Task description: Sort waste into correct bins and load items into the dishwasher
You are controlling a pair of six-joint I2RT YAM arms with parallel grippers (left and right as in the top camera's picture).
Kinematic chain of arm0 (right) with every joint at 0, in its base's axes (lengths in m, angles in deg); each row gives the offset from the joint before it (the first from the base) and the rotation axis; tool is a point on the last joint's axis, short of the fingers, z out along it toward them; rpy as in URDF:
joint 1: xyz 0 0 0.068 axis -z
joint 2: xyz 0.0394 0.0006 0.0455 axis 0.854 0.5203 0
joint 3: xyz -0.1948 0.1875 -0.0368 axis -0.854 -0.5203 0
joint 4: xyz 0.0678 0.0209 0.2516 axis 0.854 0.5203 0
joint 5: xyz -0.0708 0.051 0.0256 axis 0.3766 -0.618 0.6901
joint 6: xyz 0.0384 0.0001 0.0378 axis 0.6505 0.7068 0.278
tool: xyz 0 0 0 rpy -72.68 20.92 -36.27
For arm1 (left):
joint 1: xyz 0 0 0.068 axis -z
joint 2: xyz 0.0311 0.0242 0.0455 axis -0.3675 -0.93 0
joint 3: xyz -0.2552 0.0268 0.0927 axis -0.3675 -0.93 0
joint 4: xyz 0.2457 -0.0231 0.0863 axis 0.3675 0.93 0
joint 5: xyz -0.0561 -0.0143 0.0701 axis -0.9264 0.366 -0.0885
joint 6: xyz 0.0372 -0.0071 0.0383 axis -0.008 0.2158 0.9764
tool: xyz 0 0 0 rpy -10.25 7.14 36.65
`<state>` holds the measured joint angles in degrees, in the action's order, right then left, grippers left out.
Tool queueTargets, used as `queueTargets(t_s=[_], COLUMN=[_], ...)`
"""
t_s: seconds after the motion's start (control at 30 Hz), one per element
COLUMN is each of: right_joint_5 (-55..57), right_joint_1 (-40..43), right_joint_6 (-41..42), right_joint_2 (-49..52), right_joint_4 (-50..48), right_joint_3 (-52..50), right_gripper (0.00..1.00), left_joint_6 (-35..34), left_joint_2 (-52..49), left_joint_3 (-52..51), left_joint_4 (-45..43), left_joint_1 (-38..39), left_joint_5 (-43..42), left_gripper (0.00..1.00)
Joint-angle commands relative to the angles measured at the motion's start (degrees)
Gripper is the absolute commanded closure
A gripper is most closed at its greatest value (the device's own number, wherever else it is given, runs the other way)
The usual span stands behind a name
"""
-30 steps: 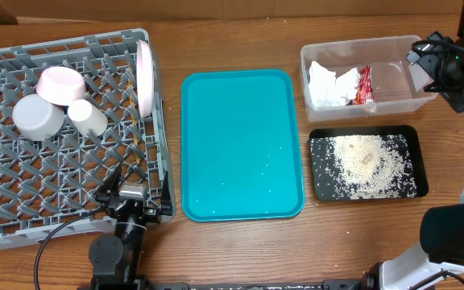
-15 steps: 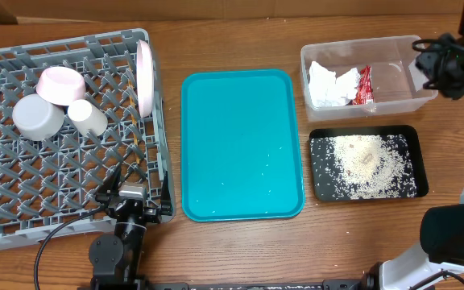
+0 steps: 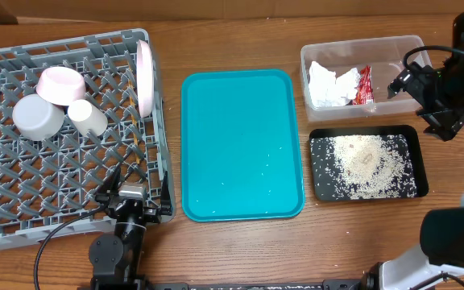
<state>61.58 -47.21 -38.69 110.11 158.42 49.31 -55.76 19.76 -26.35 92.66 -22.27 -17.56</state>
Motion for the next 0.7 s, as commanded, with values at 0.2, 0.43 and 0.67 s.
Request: queueTargets(t_s=[0.2,0.43,0.67], right_joint_5=[-0.85,0.35,0.2], right_joint_1=[-13.81,-23.56,-23.69], right_joint_6=[-2.29,-2.32,-7.39], right_joint_2=[-19.85,-27.56,-28.85], right_joint_4=[0.0,-0.02,-0.02], right_joint_3=[-1.92,-2.54,-2.54], right_gripper=[0.0,0.0,0.0], left_joint_6=[0.59,0.59,0.59], left_joint_2=[0.59,0.59,0.59], left_joint_3=[-0.2,-0.2,-0.2], left_joint_4=[0.22,0.22,0.22], left_joint_1=[0.33,0.33,0.33], left_joint_5=[0.76,0.74,0.74], left_gripper=[0.0,0.0,0.0])
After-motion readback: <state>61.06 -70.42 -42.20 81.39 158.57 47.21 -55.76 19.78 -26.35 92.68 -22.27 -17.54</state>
